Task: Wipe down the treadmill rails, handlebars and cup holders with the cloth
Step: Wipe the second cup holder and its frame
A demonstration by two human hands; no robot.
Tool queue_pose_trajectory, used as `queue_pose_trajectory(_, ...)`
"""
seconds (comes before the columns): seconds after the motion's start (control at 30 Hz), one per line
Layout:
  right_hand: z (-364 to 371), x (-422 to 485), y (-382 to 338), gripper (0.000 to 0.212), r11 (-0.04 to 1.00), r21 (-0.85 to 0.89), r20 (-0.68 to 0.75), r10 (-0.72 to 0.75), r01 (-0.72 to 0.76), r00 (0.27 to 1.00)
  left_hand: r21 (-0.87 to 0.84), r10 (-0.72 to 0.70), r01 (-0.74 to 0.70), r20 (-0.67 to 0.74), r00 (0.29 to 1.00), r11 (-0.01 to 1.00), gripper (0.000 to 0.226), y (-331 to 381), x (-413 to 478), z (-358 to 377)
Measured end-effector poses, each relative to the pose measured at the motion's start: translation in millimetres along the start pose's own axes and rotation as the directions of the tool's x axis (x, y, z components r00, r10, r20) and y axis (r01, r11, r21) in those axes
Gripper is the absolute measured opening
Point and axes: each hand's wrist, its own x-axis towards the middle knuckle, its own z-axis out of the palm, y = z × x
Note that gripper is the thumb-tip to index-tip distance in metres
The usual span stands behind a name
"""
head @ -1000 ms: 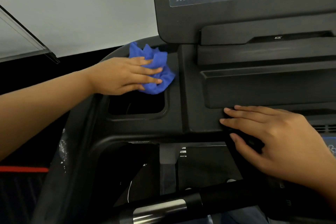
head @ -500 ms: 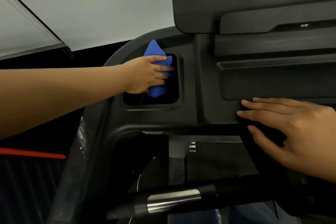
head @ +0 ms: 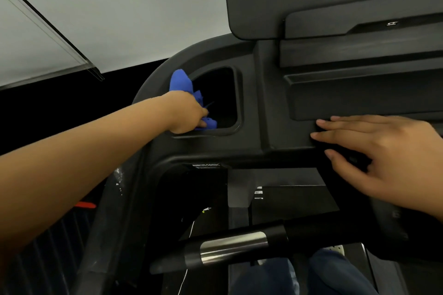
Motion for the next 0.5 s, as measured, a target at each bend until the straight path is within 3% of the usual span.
queue_pose_trajectory(0.1, -1, -1, 0, 0.036, 1.000, 0.000, 0.006, -0.010, 0.010, 1.000, -0.296, -0.042, 0.109, 0.225, 0.973, 0.949, 0.047, 4, -3, -15)
queue_pose_trajectory(0.2, -1, -2, 1, 0.036, 1.000, 0.012, -0.001, -0.014, 0.014, 1.000, -0.387, -0.045, 0.177, 0.326, 0.944, 0.905, 0.046, 4, -2, -23)
queue_pose_trajectory(0.4, -4, 0, -2, 0.035, 0.999, 0.052, -0.001, 0.000, 0.000, 1.000, -0.553, -0.122, 0.251, 0.259, 0.958, 0.795, 0.046, 5, -3, -25)
queue_pose_trajectory(0.47, -6, 0, -3, 0.035, 0.998, 0.062, 0.007, 0.005, -0.005, 1.000, -0.655, -0.178, 0.275, 0.212, 0.961, 0.704, 0.045, 5, -2, -21)
queue_pose_trajectory(0.5, -7, 1, -3, 0.035, 0.998, 0.067, 0.008, 0.005, -0.006, 1.000, -0.736, -0.213, 0.294, 0.205, 0.955, 0.610, 0.044, 5, -1, -19)
